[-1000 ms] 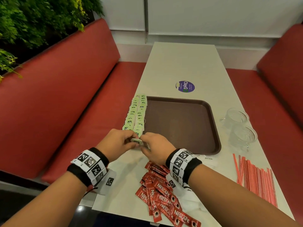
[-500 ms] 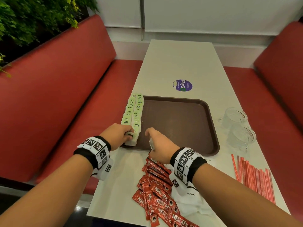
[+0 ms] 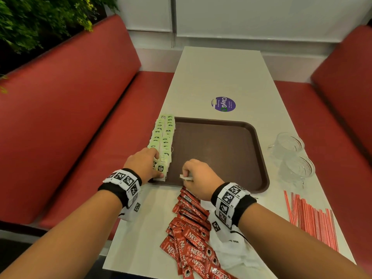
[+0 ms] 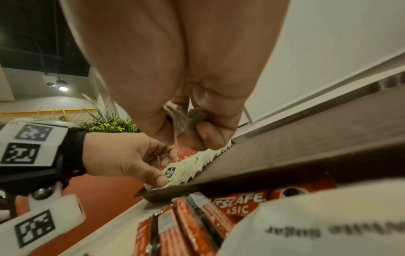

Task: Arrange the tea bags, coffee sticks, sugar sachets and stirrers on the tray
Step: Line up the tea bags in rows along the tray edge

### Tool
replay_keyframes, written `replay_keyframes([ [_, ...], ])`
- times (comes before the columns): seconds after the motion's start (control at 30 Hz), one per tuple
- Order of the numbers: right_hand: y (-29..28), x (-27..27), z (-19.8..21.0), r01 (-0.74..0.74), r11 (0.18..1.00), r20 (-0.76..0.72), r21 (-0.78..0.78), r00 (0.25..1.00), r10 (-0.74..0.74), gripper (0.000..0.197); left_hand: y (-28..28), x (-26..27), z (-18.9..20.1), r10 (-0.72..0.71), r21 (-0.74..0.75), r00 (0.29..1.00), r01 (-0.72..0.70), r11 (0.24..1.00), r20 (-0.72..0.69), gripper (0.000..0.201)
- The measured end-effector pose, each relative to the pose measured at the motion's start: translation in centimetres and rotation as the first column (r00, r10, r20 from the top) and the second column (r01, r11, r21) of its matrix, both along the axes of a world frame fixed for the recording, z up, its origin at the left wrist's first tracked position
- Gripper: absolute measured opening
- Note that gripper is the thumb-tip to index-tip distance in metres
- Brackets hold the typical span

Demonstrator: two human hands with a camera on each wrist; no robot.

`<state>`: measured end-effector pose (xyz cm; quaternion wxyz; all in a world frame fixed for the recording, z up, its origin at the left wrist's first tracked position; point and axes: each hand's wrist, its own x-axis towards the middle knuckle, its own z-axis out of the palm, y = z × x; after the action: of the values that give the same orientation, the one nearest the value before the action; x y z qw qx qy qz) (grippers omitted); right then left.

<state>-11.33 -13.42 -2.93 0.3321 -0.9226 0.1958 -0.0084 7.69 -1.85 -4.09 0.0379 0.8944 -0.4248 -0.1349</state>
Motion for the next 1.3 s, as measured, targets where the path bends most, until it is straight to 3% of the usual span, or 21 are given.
replay_keyframes([
  [0.07, -0.2, 0.1, -0.2, 0.005, 0.999, 0.011, -0.035, 1.000, -0.005, 0.006, -0.1, -0.3, 0.5, -0.052, -0.069, 0.998, 0.054, 0.996, 0.026, 0.050],
  [0.17, -0.4, 0.4, -0.1, 0.021, 0.997, 0.045, -0.073, 0.999, -0.018, 0.014, -0.1, -1.6, 2.2, -0.184, -0.331, 0.971, 0.125, 0.935, -0.155, 0.026],
  [0.23, -0.3, 0.5, 0.2, 0.042, 0.997, 0.062, -0.062, 0.997, -0.038, 0.017, 0.0, -2.7, 3.3, -0.291, -0.417, 0.924, 0.170, 0.893, -0.247, 0.023],
  [0.37, -0.2, 0.9, 0.0, 0.046, 0.997, 0.133, -0.060, 0.990, -0.037, 0.020, 0.1, -3.4, 3.9, -0.415, -0.405, 0.904, 0.342, 0.848, -0.106, 0.008],
  [0.53, -0.4, 1.6, 0.0, 0.066, 0.992, 0.130, -0.104, 0.990, -0.052, 0.025, 0.4, -3.1, 3.6, -0.441, -0.471, 0.896, 0.368, 0.801, -0.051, 0.005],
  [0.7, -0.4, 1.6, 0.6, 0.022, 0.994, -0.011, -0.105, 1.000, -0.023, 0.023, 1.4, -1.8, 3.9, -0.308, -0.541, 0.945, 0.204, 0.816, -0.107, 0.003],
  [0.77, -0.7, 1.2, 0.4, -0.035, 0.989, -0.150, -0.145, 0.989, 0.013, 0.031, 1.9, 0.0, 4.1, -0.235, -0.475, 0.969, 0.169, 0.863, -0.083, 0.004],
  [0.87, -1.2, 0.5, -0.1, -0.110, 0.976, -0.296, -0.186, 0.954, 0.051, 0.028, 2.7, 2.4, 3.7, -0.174, -0.204, 0.981, 0.152, 0.967, -0.090, 0.011],
  [0.97, -1.5, 0.2, -0.8, -0.121, 0.978, -0.364, -0.172, 0.930, 0.050, 0.025, 2.9, 3.5, 2.5, -0.184, 0.003, 0.978, 0.185, 0.983, -0.096, 0.024],
  [1.17, -1.9, 0.4, -1.7, -0.134, 0.973, -0.406, -0.189, 0.913, 0.047, 0.028, 2.2, 3.6, 0.7, -0.076, -0.006, 0.990, 0.076, 0.997, -0.119, 0.029],
  [1.3, -2.1, 0.4, -2.0, -0.142, 0.971, -0.398, -0.193, 0.916, 0.055, 0.026, 2.3, 3.6, 0.4, -0.034, 0.008, 0.988, 0.035, 0.999, -0.153, 0.047],
])
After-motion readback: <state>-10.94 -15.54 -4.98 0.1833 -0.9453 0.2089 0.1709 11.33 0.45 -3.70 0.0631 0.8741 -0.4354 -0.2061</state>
